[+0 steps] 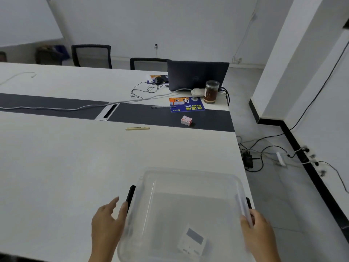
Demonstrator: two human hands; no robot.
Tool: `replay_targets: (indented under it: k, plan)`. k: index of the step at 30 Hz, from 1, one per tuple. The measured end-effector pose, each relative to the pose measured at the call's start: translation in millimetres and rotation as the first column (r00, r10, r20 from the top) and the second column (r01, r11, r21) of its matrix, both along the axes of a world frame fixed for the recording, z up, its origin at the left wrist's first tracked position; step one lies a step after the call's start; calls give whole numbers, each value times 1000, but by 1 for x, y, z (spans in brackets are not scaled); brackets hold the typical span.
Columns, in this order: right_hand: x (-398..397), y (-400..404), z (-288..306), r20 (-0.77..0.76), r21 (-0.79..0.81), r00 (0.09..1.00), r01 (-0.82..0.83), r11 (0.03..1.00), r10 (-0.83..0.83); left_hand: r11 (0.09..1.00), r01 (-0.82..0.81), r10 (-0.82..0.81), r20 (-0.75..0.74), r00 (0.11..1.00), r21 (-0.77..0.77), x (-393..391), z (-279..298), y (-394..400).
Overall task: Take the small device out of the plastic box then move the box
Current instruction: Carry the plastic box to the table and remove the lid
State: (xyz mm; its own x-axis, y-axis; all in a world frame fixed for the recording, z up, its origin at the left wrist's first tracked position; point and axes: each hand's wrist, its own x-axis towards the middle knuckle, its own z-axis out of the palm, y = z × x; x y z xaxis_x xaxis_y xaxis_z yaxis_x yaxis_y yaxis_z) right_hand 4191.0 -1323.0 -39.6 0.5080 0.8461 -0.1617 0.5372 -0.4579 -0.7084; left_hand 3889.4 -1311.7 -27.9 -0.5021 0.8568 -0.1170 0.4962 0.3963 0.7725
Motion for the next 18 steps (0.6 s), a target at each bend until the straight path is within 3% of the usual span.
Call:
replay_targets:
  k: [4, 10, 14, 18]
  plan:
    - [3, -9, 4, 46, -65, 999, 0, 998, 3, 991, 120, -125, -109, 986, -53, 10, -12, -11]
    - [2, -6, 14, 58, 45, 998, -7, 999, 4, 989, 84, -100, -130, 986, -125, 12, -24, -10]
    - [-1, 4, 31, 142, 176, 990, -13, 984, -12, 1000, 30, -30, -155, 987, -2, 12, -16, -14]
    - [-29, 32, 55, 127, 112, 978, -178, 978, 164, 993, -69, 82, -144, 986, 94, -16, -3, -19]
